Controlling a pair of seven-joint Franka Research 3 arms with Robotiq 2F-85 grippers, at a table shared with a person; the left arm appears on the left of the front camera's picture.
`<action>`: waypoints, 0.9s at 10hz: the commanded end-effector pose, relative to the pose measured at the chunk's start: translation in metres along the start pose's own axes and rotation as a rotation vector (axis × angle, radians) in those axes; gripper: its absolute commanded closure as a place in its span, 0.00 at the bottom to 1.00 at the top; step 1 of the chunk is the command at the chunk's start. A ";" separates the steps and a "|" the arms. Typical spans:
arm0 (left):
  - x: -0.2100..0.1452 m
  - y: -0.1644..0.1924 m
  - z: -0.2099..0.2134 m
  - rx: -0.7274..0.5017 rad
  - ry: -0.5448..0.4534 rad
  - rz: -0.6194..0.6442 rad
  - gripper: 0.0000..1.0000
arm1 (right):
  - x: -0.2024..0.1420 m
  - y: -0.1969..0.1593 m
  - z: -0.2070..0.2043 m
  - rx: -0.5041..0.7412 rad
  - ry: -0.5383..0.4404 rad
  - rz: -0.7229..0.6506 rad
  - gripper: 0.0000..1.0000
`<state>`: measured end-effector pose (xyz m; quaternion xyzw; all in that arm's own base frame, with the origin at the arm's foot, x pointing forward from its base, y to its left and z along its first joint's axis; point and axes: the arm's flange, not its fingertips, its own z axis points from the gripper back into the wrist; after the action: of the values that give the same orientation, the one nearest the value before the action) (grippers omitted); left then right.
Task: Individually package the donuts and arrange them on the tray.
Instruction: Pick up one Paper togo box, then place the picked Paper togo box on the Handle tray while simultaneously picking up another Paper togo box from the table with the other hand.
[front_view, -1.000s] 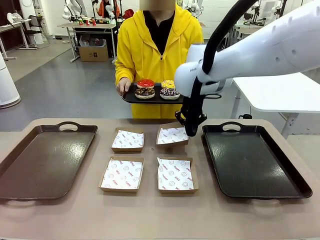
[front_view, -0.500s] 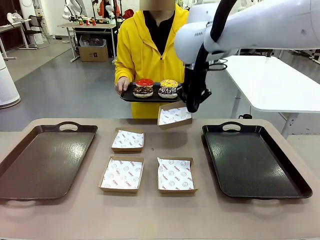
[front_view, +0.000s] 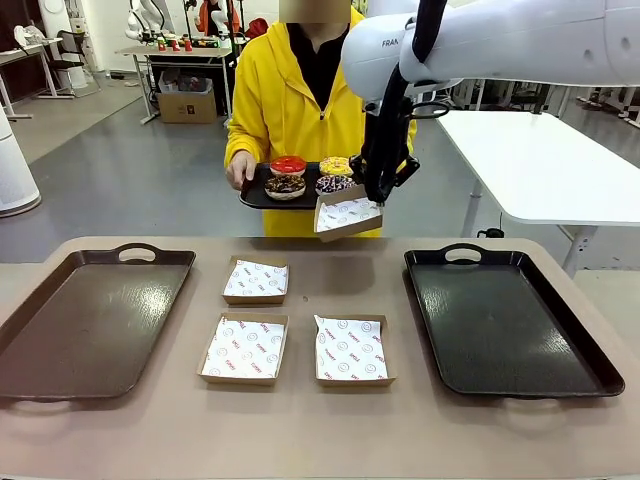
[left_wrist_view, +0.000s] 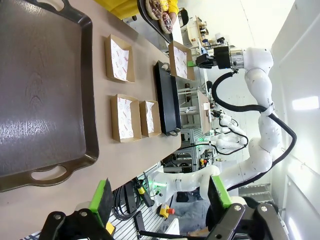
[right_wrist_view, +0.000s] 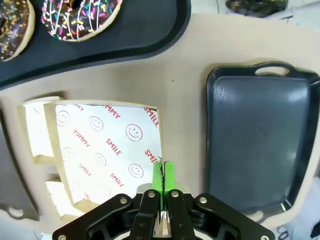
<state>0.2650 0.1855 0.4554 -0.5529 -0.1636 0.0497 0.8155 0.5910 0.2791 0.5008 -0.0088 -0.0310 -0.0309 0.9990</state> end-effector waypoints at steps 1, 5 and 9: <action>0.000 0.000 0.002 -0.018 -0.009 -0.013 0.00 | -0.010 -0.001 0.006 0.001 -0.012 0.006 1.00; 0.000 0.000 0.002 -0.018 -0.009 -0.013 0.00 | -0.010 -0.001 0.006 0.001 -0.012 0.006 1.00; 0.000 0.000 0.002 -0.018 -0.009 -0.013 0.00 | -0.010 -0.001 0.006 0.001 -0.012 0.006 1.00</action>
<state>0.2650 0.1856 0.4554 -0.5529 -0.1636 0.0497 0.8155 0.5870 0.2813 0.5087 -0.0069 -0.0364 -0.0284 0.9989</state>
